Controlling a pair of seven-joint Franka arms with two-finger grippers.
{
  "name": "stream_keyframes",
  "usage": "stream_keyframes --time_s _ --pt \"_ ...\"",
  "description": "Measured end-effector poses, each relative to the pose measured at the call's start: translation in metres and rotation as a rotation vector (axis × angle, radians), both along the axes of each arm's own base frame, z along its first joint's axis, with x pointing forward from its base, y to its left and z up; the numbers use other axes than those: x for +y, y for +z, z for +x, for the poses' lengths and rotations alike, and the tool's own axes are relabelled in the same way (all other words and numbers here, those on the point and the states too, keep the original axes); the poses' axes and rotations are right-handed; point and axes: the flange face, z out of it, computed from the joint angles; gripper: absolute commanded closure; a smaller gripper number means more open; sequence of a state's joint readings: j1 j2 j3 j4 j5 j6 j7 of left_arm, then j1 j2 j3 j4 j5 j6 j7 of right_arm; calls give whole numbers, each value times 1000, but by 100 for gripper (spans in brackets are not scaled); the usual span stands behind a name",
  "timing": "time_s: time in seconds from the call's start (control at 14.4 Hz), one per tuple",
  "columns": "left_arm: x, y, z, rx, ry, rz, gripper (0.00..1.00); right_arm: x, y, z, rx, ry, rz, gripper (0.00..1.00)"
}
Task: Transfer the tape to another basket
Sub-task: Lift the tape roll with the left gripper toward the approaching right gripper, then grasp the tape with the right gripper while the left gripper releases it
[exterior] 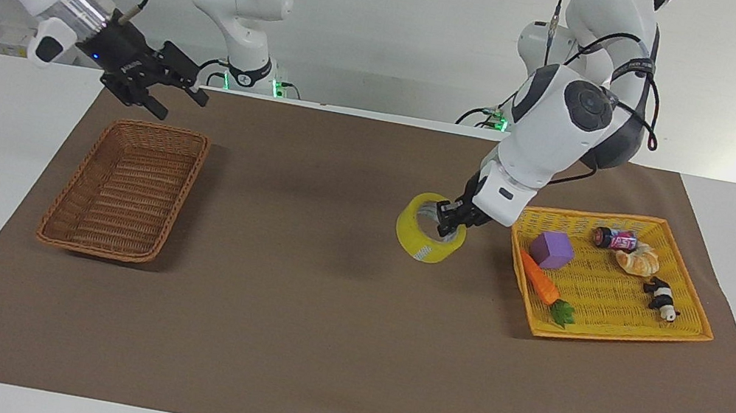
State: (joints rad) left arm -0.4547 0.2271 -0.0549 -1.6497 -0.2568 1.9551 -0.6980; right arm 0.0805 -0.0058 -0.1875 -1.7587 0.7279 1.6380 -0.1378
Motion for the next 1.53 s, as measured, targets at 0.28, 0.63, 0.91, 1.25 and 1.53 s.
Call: stream_keyframes --time_s 0.28,0.63,0.91,1.25,1.53 --pt "0 -1 0 0 20 -1 100 89 -72 48 2 -82 239 0" --pt "1 0 2 2 49 -2 100 196 -118 60 -18 -172 313 0" --pt "1 -1 2 2 52 -2 100 249 -126 49 -41 -199 325 0" --pt "1 -1 2 4 58 -2 100 273 -130 42 -66 -213 309 0" --pt "1 0 2 4 60 -2 100 283 -132 43 -57 -223 341 0"
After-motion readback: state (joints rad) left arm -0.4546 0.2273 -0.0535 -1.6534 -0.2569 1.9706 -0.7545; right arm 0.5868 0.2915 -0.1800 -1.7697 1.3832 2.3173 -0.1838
